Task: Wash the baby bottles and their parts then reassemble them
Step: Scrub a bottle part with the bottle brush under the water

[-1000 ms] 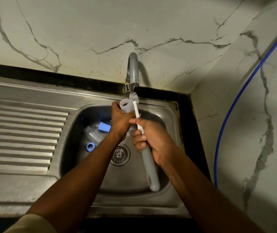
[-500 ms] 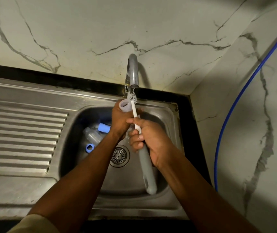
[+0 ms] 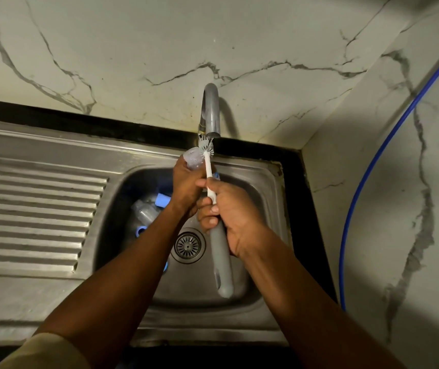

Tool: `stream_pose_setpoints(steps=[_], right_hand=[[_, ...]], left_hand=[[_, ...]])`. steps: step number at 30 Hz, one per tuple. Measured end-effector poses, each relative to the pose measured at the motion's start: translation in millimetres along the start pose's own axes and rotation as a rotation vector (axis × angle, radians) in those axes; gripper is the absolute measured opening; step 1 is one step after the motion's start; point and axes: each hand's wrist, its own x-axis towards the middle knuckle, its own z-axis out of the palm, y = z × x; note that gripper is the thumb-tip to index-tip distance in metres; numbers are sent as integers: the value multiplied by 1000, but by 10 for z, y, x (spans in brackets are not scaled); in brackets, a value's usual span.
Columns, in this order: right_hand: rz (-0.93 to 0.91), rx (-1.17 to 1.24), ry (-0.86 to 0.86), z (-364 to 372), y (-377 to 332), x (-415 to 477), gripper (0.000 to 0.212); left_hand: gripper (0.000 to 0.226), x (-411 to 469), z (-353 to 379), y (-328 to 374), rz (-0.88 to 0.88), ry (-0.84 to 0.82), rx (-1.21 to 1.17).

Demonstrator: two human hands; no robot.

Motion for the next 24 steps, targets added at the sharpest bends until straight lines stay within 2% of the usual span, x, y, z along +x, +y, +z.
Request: stream_pose_setpoints(steps=[5, 9, 13, 16, 18, 22, 24], right_hand=[[46, 71, -57, 10, 133, -136, 13], [35, 93, -56, -10, 61, -86, 13], [46, 161, -44, 5, -103, 6, 15], [45, 200, -24, -8, -99, 117, 18], [49, 234, -3, -32, -102, 171, 23], [62, 106, -53, -53, 41, -33, 12], [57, 102, -66, -72, 8, -43, 9]], left_hand=[[27, 34, 2, -20, 2, 94, -158], [45, 63, 50, 10, 3, 113, 79], [35, 78, -4, -11, 16, 112, 118], [28, 63, -63, -71, 68, 38, 113], [29, -7, -48, -95, 55, -1, 108], [37, 35, -95, -79, -26, 100, 21], [39, 42, -125, -70, -30, 29, 33]])
